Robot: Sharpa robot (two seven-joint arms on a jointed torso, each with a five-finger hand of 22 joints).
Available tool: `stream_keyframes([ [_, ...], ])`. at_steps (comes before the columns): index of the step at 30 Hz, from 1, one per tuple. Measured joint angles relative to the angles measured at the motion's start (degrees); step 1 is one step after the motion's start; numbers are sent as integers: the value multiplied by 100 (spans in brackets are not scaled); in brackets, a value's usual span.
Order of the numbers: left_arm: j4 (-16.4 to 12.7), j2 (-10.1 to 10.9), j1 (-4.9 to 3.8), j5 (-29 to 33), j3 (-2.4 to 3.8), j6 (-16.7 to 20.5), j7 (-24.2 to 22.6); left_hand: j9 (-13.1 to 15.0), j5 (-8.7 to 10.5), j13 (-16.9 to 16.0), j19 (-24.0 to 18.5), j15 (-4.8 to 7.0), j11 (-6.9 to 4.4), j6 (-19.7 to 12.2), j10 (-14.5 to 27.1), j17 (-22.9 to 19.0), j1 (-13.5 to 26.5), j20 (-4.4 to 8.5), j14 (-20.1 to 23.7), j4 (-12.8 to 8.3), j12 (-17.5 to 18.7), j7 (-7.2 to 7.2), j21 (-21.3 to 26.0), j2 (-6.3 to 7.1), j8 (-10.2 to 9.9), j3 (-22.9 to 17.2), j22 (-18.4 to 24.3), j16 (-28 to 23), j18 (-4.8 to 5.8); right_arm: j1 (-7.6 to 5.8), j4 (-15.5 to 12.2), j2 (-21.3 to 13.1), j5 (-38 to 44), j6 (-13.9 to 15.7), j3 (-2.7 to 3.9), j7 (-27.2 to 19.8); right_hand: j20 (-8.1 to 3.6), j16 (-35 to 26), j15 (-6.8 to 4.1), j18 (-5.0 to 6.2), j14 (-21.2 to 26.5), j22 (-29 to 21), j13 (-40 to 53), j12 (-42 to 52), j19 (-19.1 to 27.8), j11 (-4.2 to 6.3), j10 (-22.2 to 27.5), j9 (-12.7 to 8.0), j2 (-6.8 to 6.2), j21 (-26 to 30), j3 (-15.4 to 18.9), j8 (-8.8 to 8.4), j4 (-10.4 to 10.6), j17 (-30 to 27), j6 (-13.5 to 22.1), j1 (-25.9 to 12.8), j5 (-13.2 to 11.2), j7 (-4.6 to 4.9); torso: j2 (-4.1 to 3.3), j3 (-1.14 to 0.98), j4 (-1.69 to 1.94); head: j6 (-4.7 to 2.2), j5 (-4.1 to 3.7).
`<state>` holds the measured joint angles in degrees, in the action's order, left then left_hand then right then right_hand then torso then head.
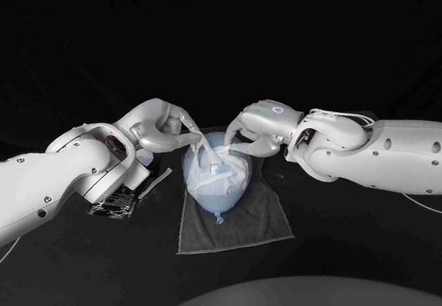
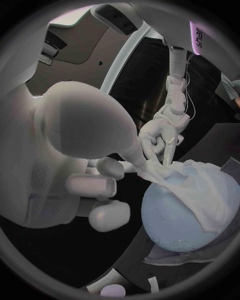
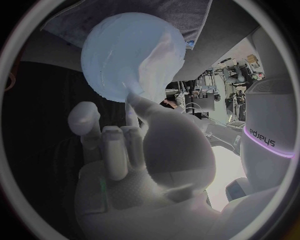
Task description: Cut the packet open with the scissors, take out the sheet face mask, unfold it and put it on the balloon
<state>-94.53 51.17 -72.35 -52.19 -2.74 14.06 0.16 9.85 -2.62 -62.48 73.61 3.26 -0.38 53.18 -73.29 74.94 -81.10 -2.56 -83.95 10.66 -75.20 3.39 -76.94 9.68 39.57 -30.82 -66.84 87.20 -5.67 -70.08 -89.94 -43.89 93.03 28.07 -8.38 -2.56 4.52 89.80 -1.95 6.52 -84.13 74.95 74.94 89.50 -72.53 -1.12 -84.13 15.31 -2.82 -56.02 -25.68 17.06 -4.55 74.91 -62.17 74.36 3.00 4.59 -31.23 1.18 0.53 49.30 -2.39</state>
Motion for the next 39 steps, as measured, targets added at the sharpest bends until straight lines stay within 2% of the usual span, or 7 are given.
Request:
stream_keyframes([
  [6,-1,6,0,0,-1,-16,13,0,0,0,0,0,0,-1,0,0,0,0,0,0,0,0,0,0,-5,0,-1,0,0,-1,4,-2,35,-15,1,-6,-43,-1,-22,-6,21,-1,-4,2,-43,73,12,91,97,0,110,129,254,0,-40,-56,0,-41,1,0,0,3,1],
  [11,-5,14,0,0,-1,-27,20,1,0,1,0,0,0,-9,0,0,0,0,0,0,0,-9,0,0,-9,0,-1,0,0,-1,2,-7,81,-13,1,1,-63,-4,-73,-9,10,-4,-4,1,-63,92,9,138,112,-2,130,216,357,1,-64,-72,-2,-70,2,0,0,4,-4],
  [17,-15,47,0,0,-1,-36,24,3,0,10,0,0,1,-10,1,0,0,-1,0,0,0,-9,0,0,-17,0,-1,0,1,0,-89,-93,86,85,1,16,-93,-6,-74,-36,9,-4,-1,31,-93,120,17,138,158,-118,115,282,436,1,-73,-54,-7,-103,2,0,0,-4,-5],
  [21,-24,95,0,1,-1,-41,24,4,0,12,-1,0,1,-11,1,0,0,-1,0,-2,1,-10,1,0,2,-2,1,-1,1,1,-239,-253,-40,262,6,15,-114,-20,-74,-39,9,-3,0,31,-114,122,20,138,180,-154,109,286,442,5,-64,-33,-23,-112,3,0,0,-23,3],
  [27,-33,141,0,34,-1,-53,10,5,11,22,-1,-1,10,-11,10,0,0,-1,0,-17,2,-11,1,0,2,-16,53,-1,1,-37,-539,-531,-503,485,50,9,-114,0,-73,-40,10,-1,1,31,-114,122,20,138,208,-154,93,286,458,4,-54,-15,-37,-121,10,-1,-3,-48,20],
  [39,-53,213,0,210,-1,-48,-70,7,11,37,-1,-1,10,3,10,0,15,-1,0,-33,3,4,1,15,1,-33,108,-6,1,-198,-991,-927,-1133,555,80,75,-113,-1,-72,-42,10,0,-2,30,-114,122,20,138,215,-154,93,292,458,2,-33,-8,-49,-123,8,-1,-3,-97,21],
])
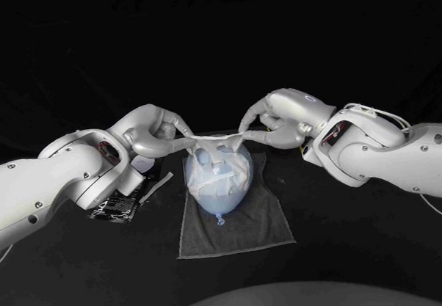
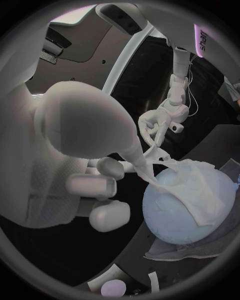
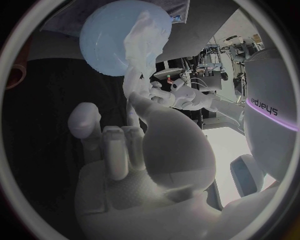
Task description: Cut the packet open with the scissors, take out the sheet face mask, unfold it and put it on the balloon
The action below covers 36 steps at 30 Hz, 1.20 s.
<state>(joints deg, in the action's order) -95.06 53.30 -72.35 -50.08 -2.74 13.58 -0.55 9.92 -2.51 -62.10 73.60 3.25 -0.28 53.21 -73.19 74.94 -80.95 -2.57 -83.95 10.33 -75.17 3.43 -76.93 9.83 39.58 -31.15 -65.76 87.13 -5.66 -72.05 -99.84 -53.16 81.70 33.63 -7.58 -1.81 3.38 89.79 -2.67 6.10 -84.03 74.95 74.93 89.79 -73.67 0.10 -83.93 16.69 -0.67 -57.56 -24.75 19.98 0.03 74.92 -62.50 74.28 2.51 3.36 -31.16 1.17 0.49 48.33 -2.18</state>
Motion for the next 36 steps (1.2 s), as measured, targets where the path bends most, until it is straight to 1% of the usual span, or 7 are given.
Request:
stream_keyframes([
  [8,-15,21,-1,100,1,-1,-50,1,0,9,-21,0,0,0,0,0,-24,-21,0,-8,1,0,0,24,-1,-8,13,0,0,-57,-171,-113,-134,-16,2,85,0,-4,0,-1,0,-1,-2,-7,0,0,0,0,-1,0,0,15,-1,-2,-11,0,-1,-1,-7,0,2,-20,-9],
  [12,-10,36,-24,126,1,-10,-60,3,0,10,-21,0,0,0,0,0,-24,-21,0,-17,1,0,0,24,-3,-17,15,0,0,-107,-253,-170,-156,-25,4,126,0,-13,1,-3,0,-2,-1,-9,0,0,0,0,-1,0,1,17,-1,-2,-18,-1,-2,-4,-7,0,4,-30,-13],
  [19,13,37,-102,156,1,-67,-74,33,7,12,-21,0,0,20,1,0,-35,-21,0,-38,1,20,0,56,-20,-39,17,-1,0,-231,-369,-276,-155,-65,8,210,1,1,1,-4,1,-5,2,-11,1,0,1,0,-2,1,1,18,-2,-1,-21,0,-13,0,-2,0,7,-52,-19],
  [23,28,41,-165,167,1,-122,-81,34,8,13,-21,0,1,20,1,0,-31,-21,0,-39,1,20,0,61,-20,-38,18,-1,0,-290,-441,-342,-135,-92,9,275,1,1,1,-5,1,-4,2,-19,-23,0,1,-1,-2,1,1,18,-2,3,-21,0,6,1,0,-1,7,-64,-19],
  [27,35,54,-236,193,2,-192,-87,34,-12,9,-21,0,1,20,1,0,-30,-21,0,-38,2,20,0,61,-22,-38,19,-1,0,-345,-450,-365,-110,-125,9,335,1,1,1,-7,1,-3,2,1,-43,0,0,-1,-3,1,2,18,-3,3,-21,0,7,1,0,-1,3,-81,-19],
  [31,41,61,-293,216,4,-261,-92,35,-12,-8,-22,0,1,20,1,0,-32,-20,0,-55,2,20,22,59,-23,-55,20,-1,0,-371,-454,-371,-87,-162,11,392,1,1,2,-8,1,-1,1,1,-42,0,1,-1,-3,1,2,18,-3,2,-21,0,7,2,-3,-1,3,-86,-18],
  [36,50,73,-324,250,4,-350,-92,35,-12,-11,-43,0,1,20,1,0,-50,0,0,-63,3,19,22,41,-31,-63,30,-1,0,-390,-455,-377,-45,-215,11,464,1,-2,2,-12,1,-1,-2,1,-42,-1,1,-1,-4,2,2,18,-4,2,-19,0,6,3,-7,0,3,-90,-16],
])
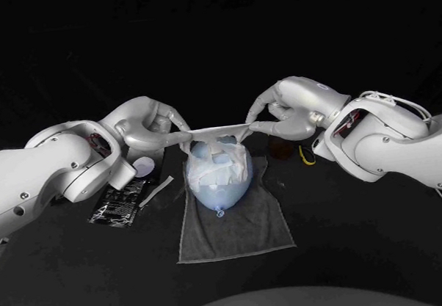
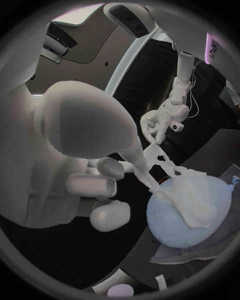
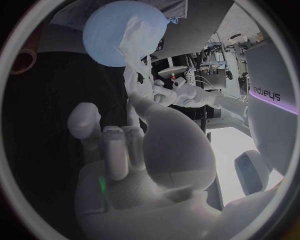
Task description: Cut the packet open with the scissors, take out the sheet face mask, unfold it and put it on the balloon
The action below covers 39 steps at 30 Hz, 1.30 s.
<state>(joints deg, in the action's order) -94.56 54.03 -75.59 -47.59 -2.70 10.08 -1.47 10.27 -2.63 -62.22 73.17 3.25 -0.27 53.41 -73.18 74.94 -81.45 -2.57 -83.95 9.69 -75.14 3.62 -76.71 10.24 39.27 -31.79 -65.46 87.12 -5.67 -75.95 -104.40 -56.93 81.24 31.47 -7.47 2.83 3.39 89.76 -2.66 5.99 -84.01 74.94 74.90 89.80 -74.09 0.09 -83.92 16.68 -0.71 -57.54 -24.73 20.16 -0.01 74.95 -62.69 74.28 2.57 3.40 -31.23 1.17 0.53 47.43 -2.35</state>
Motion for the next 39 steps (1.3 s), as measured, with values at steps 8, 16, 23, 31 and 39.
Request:
stream_keyframes([
  [8,49,6,-17,38,0,-101,0,0,0,12,0,0,8,-1,8,0,-13,0,0,0,11,-1,0,-13,21,0,19,-1,0,-18,50,-4,101,-58,-1,108,0,-4,0,-29,0,0,1,-1,0,0,0,0,-1,-25,7,0,-7,-4,8,0,-2,8,-4,0,2,4,-3],
  [16,124,20,-34,61,0,-159,0,0,1,112,-20,-1,18,0,62,0,-36,-21,0,0,60,1,43,11,21,1,50,-16,1,-74,46,-40,231,-58,3,185,0,4,1,-30,1,-1,4,-1,1,0,0,0,-23,-67,7,2,-7,-4,9,22,-6,9,-4,3,3,1,3],
  [23,179,20,-41,74,0,-202,2,0,1,210,-60,-1,38,21,122,0,-36,-19,1,-15,115,22,44,11,21,16,79,-16,0,-136,33,-77,273,-51,10,236,-1,4,1,-31,1,-4,5,-9,-1,0,0,0,-23,-67,8,4,-8,-3,-1,22,-7,-2,1,3,3,-7,-3],
  [31,195,25,-44,79,1,-248,4,0,13,190,-80,-1,18,32,143,0,-36,-39,1,-111,115,33,70,11,12,-80,101,-17,0,-189,-13,-109,267,-51,12,262,-21,0,1,-32,1,-2,4,-11,-20,0,0,0,-23,-67,-4,4,4,0,-2,21,-20,-21,0,0,-3,-14,4],
  [39,199,26,-46,84,3,-279,3,0,0,148,-80,-1,18,41,143,0,-36,-39,1,-150,115,42,70,11,-5,-118,108,-22,0,-248,-26,-134,261,-73,16,281,-21,-2,1,-33,1,0,0,0,-20,0,0,0,-45,-67,-4,4,4,0,-1,-1,8,-23,0,-1,-3,-21,-1],
])
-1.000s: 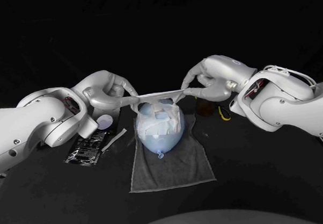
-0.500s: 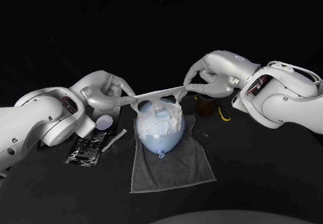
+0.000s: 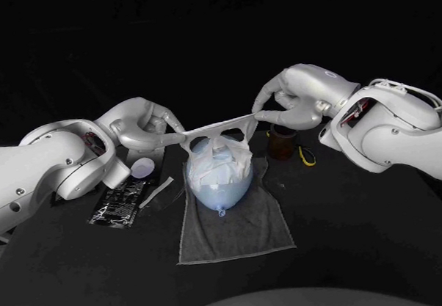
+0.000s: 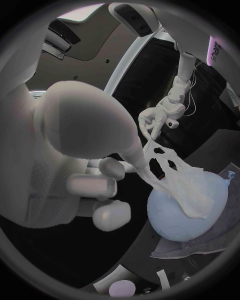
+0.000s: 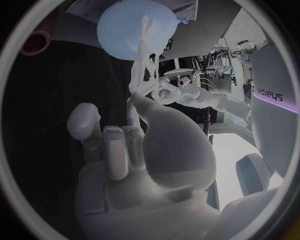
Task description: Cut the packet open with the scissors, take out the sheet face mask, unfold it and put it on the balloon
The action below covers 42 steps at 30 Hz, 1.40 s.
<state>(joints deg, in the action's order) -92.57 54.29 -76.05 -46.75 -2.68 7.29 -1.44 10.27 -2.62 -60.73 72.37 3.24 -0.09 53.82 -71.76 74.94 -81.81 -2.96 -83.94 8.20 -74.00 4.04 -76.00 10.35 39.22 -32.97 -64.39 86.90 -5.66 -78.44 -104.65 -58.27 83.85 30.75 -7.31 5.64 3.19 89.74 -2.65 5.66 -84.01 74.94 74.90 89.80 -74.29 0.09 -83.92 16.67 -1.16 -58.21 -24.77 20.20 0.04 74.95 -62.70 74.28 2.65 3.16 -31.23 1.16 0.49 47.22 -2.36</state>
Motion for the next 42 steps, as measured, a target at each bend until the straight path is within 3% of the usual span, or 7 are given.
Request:
stream_keyframes([
  [10,48,26,-8,12,-2,21,-5,0,0,-23,0,0,22,-18,-22,0,-25,0,0,-16,0,20,0,-24,-18,-16,-37,-1,0,-61,-11,-52,15,-87,0,59,2,6,0,0,0,1,3,0,-1,0,0,0,2,-3,0,1,0,-3,-3,2,0,3,-3,3,3,-8,2],
  [24,203,5,-207,114,1,61,-22,0,0,-70,0,0,22,-5,-22,0,-32,0,0,-16,0,33,0,-17,-43,-16,-69,-3,0,-163,123,2,165,-165,3,164,21,3,0,-2,0,-4,5,-1,-20,0,0,0,17,-35,2,33,-2,-4,3,17,-2,18,-3,3,3,-15,7],
  [42,435,-212,-273,264,1,57,8,1,0,-25,0,0,22,-4,-22,0,-30,-1,0,-15,1,34,1,-15,-32,-15,-70,-16,0,-174,229,67,226,-149,3,240,22,6,0,-2,0,0,1,-12,-20,0,0,0,16,-47,3,35,-3,0,-10,16,-14,10,-3,1,3,-25,0],
])
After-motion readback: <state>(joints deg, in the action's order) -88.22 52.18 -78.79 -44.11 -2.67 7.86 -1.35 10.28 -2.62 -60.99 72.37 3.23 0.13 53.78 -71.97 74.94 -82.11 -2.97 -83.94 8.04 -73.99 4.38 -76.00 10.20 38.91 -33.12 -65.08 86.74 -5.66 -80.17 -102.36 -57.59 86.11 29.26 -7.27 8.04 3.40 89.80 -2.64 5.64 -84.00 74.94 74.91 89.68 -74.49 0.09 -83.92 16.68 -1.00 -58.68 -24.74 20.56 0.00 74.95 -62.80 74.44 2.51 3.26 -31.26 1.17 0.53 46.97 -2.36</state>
